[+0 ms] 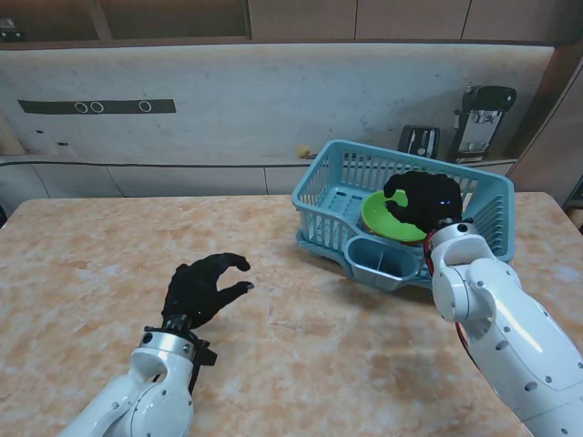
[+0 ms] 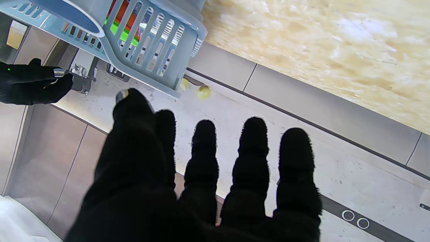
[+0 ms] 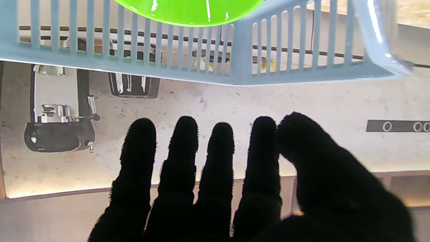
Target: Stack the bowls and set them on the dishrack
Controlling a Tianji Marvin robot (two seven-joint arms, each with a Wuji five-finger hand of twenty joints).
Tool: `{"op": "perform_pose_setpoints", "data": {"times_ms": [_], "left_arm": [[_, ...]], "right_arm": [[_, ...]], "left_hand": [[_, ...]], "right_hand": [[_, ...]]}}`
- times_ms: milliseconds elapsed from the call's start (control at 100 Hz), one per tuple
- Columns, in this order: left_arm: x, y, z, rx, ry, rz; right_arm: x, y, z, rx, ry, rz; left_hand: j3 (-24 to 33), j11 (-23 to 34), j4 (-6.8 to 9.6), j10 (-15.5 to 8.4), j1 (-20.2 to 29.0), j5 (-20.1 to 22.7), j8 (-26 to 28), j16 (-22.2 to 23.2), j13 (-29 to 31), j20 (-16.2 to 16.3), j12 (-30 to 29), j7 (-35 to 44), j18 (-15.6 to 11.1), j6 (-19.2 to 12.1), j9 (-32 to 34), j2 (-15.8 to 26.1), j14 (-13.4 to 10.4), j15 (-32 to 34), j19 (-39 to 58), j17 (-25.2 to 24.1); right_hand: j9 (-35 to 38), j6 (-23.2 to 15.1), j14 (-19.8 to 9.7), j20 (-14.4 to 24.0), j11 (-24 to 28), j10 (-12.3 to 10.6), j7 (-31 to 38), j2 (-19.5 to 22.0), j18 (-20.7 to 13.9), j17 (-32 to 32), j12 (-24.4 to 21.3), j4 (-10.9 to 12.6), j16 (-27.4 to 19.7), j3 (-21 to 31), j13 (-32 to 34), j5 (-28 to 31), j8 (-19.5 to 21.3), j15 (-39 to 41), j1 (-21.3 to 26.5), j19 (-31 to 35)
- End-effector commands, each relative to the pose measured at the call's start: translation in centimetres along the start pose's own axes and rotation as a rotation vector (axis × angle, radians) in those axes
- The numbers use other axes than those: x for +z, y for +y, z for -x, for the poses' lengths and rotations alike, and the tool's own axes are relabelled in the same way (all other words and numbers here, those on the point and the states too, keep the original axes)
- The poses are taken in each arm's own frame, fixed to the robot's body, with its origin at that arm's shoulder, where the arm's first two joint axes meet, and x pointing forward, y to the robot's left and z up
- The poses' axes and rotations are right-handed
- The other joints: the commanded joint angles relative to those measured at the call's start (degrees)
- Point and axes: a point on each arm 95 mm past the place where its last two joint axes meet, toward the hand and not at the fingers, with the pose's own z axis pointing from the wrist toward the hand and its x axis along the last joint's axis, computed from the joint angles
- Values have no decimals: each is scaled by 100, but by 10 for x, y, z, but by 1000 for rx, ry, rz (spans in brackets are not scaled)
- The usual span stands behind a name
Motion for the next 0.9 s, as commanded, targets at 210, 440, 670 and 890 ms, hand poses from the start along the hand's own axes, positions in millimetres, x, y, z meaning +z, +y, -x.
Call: {"op": "perform_pose_setpoints", "data": {"times_ms": [210, 440, 670, 890], "left_arm": [[-3, 0, -8, -5, 26, 2], [-6, -1, -14, -15, 44, -12], [-11, -4, -22, -15, 77, -31], [-17, -8, -28, -17, 100, -57]], "right_arm": [[-35, -13, -17, 54, 62, 20], [-61, -20, -26, 79, 98, 59], [-82, -29, -38, 110, 112, 84], [-100, -36, -50, 137, 130, 94]], "left_hand": [[-119, -42, 136, -13, 52, 147, 162, 57, 34, 86, 38, 15, 53, -136, 67, 246, 44, -4, 108, -27], [-117, -53, 139, 2, 46, 160, 150, 59, 36, 93, 32, 0, 62, -120, 72, 251, 59, -2, 124, -19], [-122, -69, 136, 1, 28, 158, 150, 57, 49, 107, 24, -21, 48, -124, 79, 256, 61, -4, 159, 18], [-122, -74, 135, 16, 23, 167, 154, 67, 74, 146, 24, -35, 6, -113, 92, 255, 71, 15, 257, 103]], "right_hand": [[237, -208, -125, 163, 32, -173, 120, -199, -95, 156, 137, -83, 262, 229, 178, 145, -33, 130, -133, 245], [344, -288, -151, 211, 17, -224, 138, -286, -138, 308, 171, -82, 308, 351, 282, 218, -33, 175, -175, 333], [422, -360, -174, 323, -30, -251, 130, -336, -251, 550, 203, -110, 367, 425, 386, 236, -22, 226, -244, 538], [466, -390, -193, 371, -63, -251, 104, -361, -287, 659, 220, -124, 417, 450, 495, 209, -19, 297, -291, 630]]}}
